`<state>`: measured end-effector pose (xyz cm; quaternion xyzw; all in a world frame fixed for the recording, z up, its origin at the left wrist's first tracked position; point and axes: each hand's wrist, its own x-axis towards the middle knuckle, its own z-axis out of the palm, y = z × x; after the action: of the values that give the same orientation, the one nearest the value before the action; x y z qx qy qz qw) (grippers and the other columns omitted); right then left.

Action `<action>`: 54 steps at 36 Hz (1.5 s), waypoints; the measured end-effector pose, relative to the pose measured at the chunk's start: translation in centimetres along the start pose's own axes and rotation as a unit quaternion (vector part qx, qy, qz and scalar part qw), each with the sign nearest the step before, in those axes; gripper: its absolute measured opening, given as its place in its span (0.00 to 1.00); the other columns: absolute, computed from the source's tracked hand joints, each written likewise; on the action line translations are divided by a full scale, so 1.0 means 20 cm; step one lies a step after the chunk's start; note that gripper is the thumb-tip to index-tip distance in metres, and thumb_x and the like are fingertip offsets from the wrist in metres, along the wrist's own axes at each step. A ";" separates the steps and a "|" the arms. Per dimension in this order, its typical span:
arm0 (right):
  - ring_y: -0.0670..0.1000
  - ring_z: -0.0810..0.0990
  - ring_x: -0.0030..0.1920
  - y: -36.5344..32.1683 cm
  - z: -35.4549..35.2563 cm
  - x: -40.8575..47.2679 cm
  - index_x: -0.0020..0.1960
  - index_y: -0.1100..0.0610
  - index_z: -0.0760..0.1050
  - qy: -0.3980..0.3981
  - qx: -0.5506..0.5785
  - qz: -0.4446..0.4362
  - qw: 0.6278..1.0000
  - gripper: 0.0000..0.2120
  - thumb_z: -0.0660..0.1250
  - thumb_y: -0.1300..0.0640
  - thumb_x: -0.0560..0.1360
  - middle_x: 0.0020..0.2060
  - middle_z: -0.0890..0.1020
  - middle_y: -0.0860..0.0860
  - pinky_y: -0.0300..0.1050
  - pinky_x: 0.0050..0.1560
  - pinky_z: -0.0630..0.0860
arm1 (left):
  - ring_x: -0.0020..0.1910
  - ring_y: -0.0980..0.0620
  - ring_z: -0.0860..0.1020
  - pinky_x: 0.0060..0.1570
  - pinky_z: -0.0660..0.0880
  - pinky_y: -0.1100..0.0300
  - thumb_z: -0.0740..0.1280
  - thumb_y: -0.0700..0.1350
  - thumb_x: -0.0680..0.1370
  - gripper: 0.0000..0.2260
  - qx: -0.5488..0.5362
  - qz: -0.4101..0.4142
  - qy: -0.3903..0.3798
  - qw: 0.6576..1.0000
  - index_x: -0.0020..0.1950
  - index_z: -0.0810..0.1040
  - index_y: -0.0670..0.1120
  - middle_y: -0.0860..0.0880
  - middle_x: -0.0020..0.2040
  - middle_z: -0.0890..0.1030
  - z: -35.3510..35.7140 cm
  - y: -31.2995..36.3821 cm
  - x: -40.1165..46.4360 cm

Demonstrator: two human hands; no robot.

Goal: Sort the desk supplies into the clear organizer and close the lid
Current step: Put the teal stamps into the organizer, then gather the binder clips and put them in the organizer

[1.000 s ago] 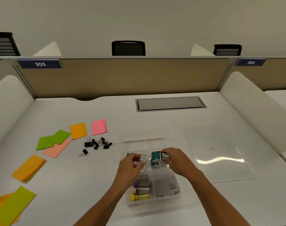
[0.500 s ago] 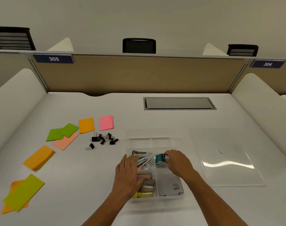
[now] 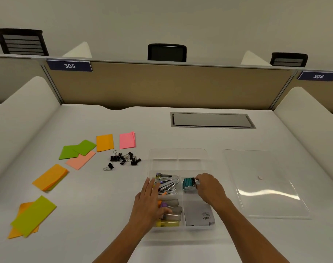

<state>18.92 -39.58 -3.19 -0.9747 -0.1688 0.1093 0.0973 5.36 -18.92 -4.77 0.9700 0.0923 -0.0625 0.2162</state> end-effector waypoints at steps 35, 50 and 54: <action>0.54 0.73 0.66 -0.29 -0.18 -0.03 0.74 0.50 0.65 0.034 0.029 0.000 0.999 0.23 0.62 0.54 0.80 0.69 0.72 0.50 0.50 0.58 0.75 | 0.76 0.64 0.43 0.76 0.52 0.50 0.49 0.75 0.72 0.40 -0.225 -0.002 0.077 0.971 0.78 0.48 0.56 0.59 0.79 0.47 -0.09 -0.23 -0.04; 0.49 0.67 0.71 -0.89 -0.10 0.13 0.79 0.52 0.55 -0.002 0.228 -0.167 0.959 0.32 0.65 0.51 0.79 0.74 0.64 0.49 0.47 0.71 0.67 | 0.78 0.52 0.51 0.75 0.53 0.55 0.65 0.60 0.75 0.38 -0.229 -0.096 0.180 0.952 0.78 0.54 0.48 0.50 0.79 0.56 -0.30 -0.68 0.15; 0.48 0.67 0.71 -1.02 -0.03 0.17 0.80 0.51 0.53 -0.019 0.216 -0.172 0.961 0.34 0.64 0.51 0.79 0.74 0.63 0.49 0.43 0.70 0.65 | 0.78 0.52 0.49 0.75 0.52 0.52 0.68 0.59 0.75 0.38 -0.227 -0.105 0.183 0.951 0.78 0.53 0.49 0.51 0.79 0.54 -0.32 -0.78 0.26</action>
<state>15.93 -19.62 1.42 -0.8843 -0.3083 0.1436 0.3199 7.66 -1.57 -6.10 0.8746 0.2437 0.1165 0.4026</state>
